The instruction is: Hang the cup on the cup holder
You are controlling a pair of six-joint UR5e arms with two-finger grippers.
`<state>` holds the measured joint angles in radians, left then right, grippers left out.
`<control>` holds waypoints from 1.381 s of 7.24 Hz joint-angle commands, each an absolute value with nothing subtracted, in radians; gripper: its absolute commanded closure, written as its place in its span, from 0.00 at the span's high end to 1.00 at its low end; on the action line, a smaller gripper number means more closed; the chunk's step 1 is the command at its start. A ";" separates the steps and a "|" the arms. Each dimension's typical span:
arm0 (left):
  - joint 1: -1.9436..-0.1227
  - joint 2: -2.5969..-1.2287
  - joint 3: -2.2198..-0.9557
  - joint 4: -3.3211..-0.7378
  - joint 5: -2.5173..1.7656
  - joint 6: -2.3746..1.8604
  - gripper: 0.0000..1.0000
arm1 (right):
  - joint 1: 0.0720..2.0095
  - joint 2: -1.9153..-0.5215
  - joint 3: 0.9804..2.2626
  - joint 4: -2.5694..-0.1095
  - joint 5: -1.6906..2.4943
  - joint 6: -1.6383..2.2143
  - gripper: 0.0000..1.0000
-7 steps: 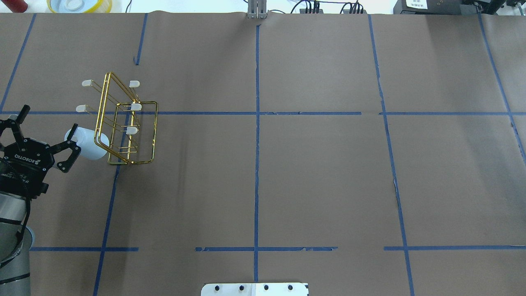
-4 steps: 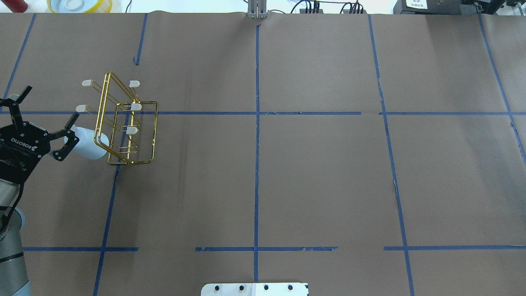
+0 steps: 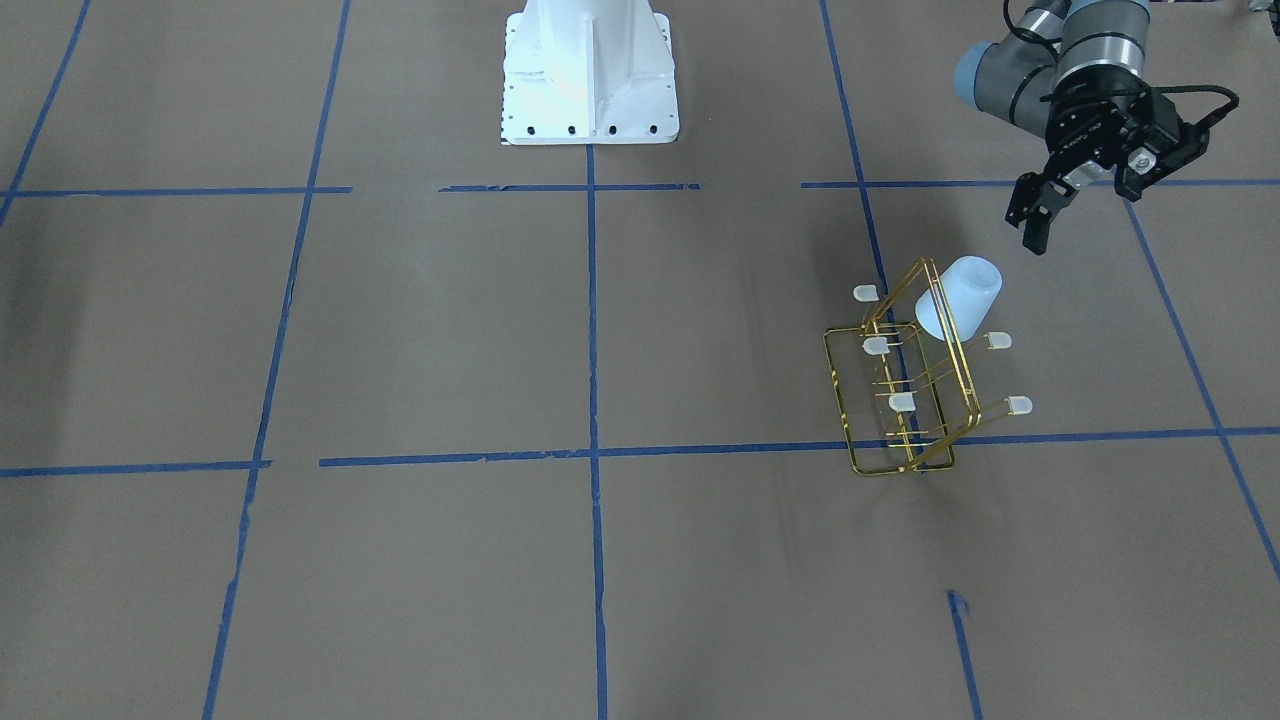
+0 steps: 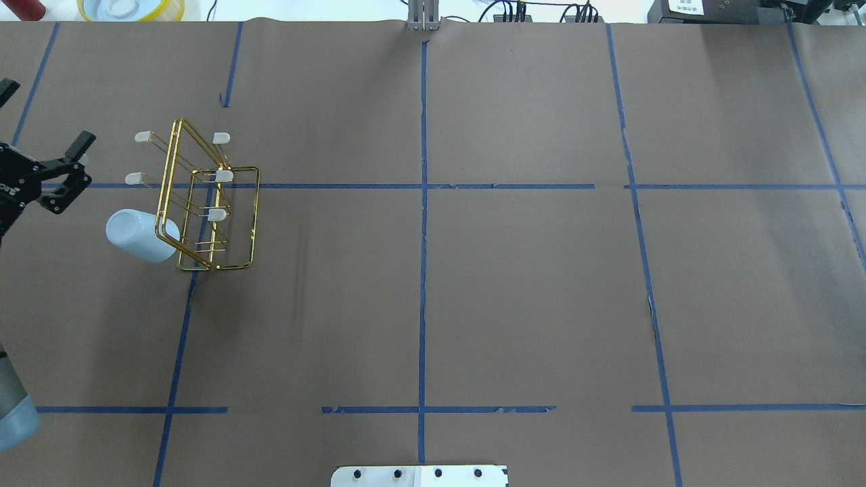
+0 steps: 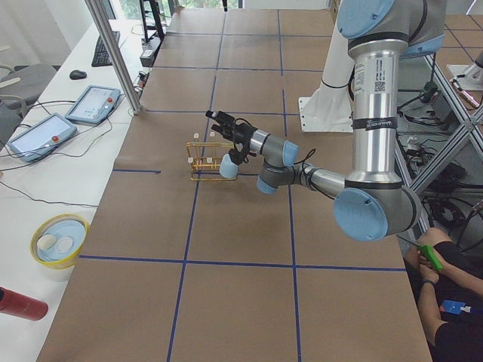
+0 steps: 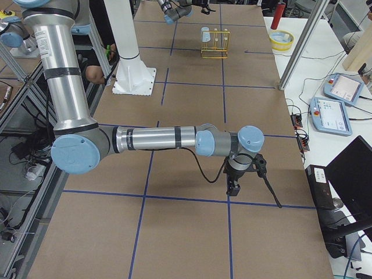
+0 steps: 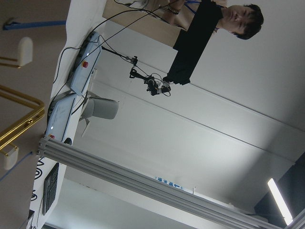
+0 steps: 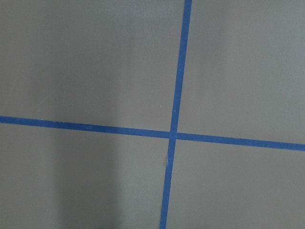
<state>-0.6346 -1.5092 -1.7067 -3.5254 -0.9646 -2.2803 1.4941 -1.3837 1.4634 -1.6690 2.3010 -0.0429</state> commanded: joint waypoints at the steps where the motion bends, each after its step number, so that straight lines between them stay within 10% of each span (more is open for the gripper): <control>1: -0.760 -1.497 -1.703 -3.458 -1.115 -2.200 1.00 | 1.494 -1.384 1.463 -1.669 2.301 -0.043 1.00; 10: -1.297 -1.402 -1.706 -2.804 -1.975 -1.390 1.00 | 1.494 -1.384 1.463 -1.667 2.301 -0.043 1.00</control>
<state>-1.2216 -1.3994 -1.6966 -2.9359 -1.8792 -1.5591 1.4941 -1.3837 1.4634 -1.6687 2.3010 -0.0429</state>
